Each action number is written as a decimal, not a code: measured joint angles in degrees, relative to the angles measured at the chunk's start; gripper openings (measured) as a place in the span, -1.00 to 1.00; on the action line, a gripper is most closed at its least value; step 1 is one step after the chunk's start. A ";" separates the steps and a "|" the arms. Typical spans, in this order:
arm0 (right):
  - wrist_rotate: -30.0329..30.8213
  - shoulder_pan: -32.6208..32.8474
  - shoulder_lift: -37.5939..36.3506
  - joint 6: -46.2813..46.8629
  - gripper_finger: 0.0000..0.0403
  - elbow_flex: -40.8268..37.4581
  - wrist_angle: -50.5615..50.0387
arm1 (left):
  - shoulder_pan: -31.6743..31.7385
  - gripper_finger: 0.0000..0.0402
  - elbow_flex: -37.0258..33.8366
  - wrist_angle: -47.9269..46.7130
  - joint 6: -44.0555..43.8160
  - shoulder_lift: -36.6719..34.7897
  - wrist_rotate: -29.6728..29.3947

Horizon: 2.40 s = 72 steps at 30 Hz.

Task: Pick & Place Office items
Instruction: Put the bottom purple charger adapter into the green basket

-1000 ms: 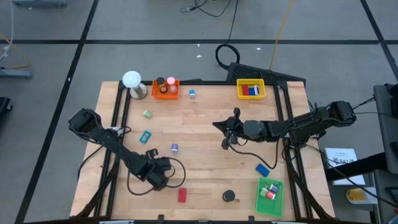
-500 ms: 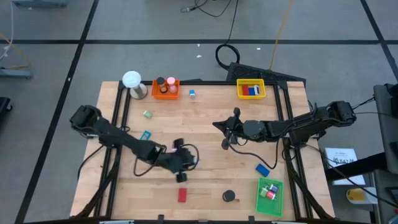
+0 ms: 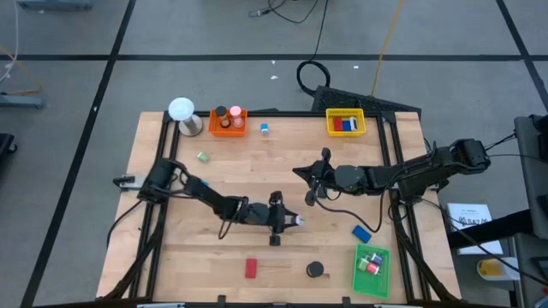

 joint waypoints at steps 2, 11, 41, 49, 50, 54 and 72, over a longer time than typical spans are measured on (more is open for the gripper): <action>0.00 -0.01 0.00 0.00 -0.98 0.00 0.00 | 1.28 -0.37 0.01 3.23 -0.68 1.82 1.11; 0.01 -0.01 0.00 -0.01 -0.98 0.00 0.00 | 4.88 -0.27 0.02 1.22 -5.44 2.04 8.24; 0.00 0.00 0.00 -0.01 -0.98 0.00 0.00 | 0.65 -0.18 -13.16 -16.93 3.01 -20.56 -4.36; 0.00 -0.01 0.00 -0.01 -0.98 0.00 0.19 | -2.70 -0.48 -36.41 11.03 0.48 -31.53 -5.02; 0.00 -0.02 0.00 0.01 -0.98 0.02 0.24 | -3.15 -0.50 -38.72 14.50 0.55 -32.09 -5.01; 0.00 0.00 0.00 -0.01 -0.98 0.02 0.09 | -4.22 -0.53 -46.10 25.57 1.42 -33.19 -6.00; 0.00 0.00 0.00 -0.01 -0.98 0.02 0.33 | -6.82 -0.54 -53.48 36.29 4.58 -33.15 -17.72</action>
